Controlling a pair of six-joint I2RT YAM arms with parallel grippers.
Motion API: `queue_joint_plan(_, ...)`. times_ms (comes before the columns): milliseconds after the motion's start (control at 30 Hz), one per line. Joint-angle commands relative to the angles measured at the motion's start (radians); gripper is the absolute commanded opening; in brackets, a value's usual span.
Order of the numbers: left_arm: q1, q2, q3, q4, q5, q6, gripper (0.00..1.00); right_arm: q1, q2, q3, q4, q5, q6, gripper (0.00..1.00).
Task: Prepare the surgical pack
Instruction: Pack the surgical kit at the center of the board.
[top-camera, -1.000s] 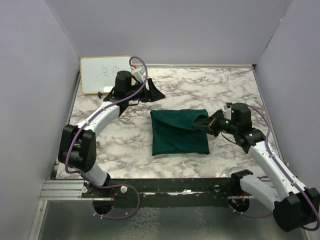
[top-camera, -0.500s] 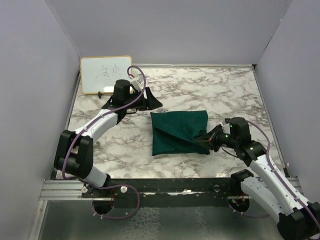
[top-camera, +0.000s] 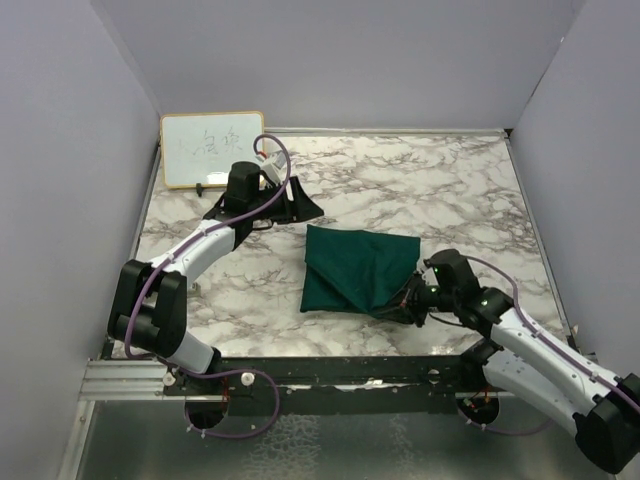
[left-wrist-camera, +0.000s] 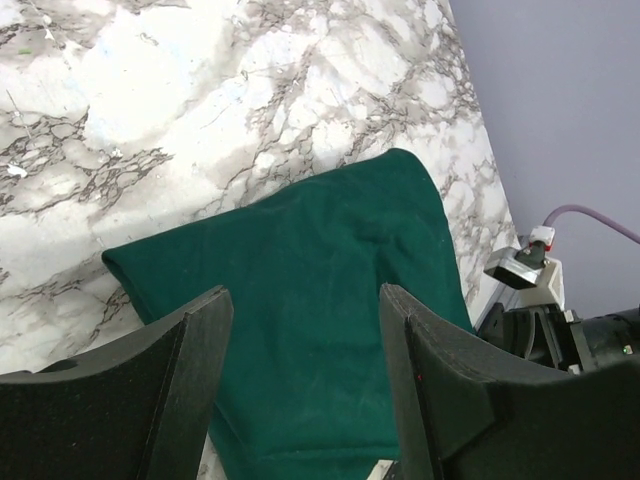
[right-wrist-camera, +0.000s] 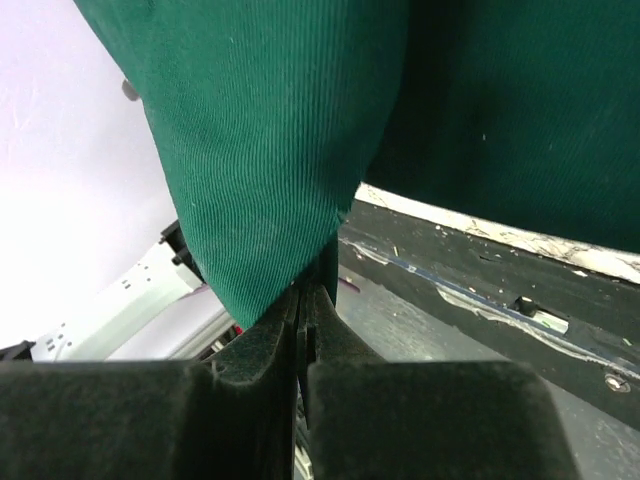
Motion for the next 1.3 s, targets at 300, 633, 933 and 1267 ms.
queue_joint_plan(300,-0.027,-0.098,-0.186,-0.041,-0.027,0.002,0.67,0.026,0.107,0.066,-0.100,0.052,-0.393,0.39)
queue_joint_plan(633,-0.027,-0.084,-0.174,-0.052,-0.039,0.000,0.78,0.026,-0.024,0.177,-0.263,0.052,-0.680,0.72)
queue_joint_plan(933,-0.027,-0.046,-0.152,-0.149,-0.031,0.009,0.76,0.023,0.097,0.283,-0.315,0.416,-0.656,0.81)
queue_joint_plan(1267,-0.045,-0.029,-0.215,-0.038,0.027,-0.078,0.71,-0.408,0.266,0.286,-0.002,0.111,-0.922,0.84)
